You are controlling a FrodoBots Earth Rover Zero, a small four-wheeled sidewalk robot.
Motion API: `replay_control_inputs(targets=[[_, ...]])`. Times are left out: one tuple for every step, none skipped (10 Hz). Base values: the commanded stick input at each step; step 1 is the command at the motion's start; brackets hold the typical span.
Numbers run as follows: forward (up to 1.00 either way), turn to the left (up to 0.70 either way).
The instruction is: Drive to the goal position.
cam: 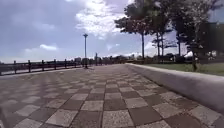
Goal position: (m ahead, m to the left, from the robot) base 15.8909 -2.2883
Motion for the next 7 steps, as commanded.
replay_control_inputs(targets=[[0.45, 0.00], [0.45, 0.00], [0.45, 0.00], [0.45, 0.00], [0.45, 0.00], [0.45, 0.00], [0.45, 0.00]])
